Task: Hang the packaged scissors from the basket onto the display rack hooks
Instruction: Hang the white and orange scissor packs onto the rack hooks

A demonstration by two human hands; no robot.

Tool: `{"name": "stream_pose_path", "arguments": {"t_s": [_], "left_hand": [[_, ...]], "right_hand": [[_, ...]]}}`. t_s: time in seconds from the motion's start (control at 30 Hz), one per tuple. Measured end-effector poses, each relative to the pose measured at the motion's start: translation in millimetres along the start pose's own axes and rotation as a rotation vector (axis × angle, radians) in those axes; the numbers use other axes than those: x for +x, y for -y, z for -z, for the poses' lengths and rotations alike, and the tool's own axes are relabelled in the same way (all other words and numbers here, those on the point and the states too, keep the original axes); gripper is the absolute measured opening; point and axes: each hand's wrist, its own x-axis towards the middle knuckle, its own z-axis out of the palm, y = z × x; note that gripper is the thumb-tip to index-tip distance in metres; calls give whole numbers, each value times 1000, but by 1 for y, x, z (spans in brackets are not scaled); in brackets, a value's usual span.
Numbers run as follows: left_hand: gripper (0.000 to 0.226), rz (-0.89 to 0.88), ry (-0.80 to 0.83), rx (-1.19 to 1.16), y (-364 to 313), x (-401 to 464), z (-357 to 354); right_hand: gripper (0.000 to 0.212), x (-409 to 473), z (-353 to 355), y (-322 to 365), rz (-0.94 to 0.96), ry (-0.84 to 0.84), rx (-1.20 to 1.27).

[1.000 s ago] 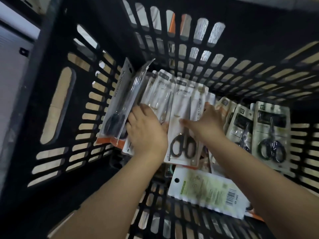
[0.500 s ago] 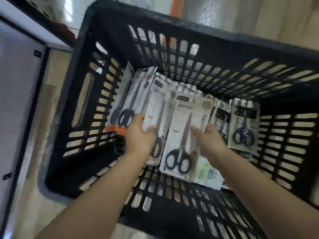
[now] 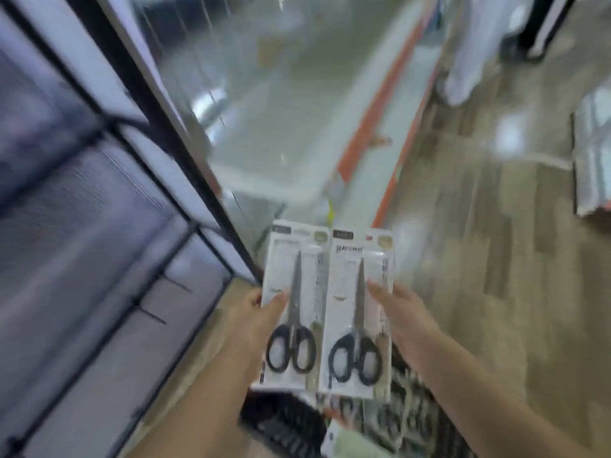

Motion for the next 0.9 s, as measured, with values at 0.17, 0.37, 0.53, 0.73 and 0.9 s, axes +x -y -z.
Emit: {"name": "stream_pose_path", "arguments": {"t_s": [0.17, 0.37, 0.53, 0.73, 0.9], "left_hand": [[14, -189, -156, -141, -168, -83, 90], [15, -483, -401, -318, -283, -206, 207], [18, -496, -489, -452, -280, -269, 254], [15, -361, -506, -571, -232, -288, 244], [18, -397, -523, -588, -249, -288, 256]], "right_hand": [[20, -126, -29, 177, 320, 171, -29], [10, -291, -57, 307, 685, 310, -149], [22, -351, -81, 306, 738, 429, -178], [35, -359, -100, 254, 593, 524, -205], [58, -366, -118, 279, 666, 486, -263]]}}
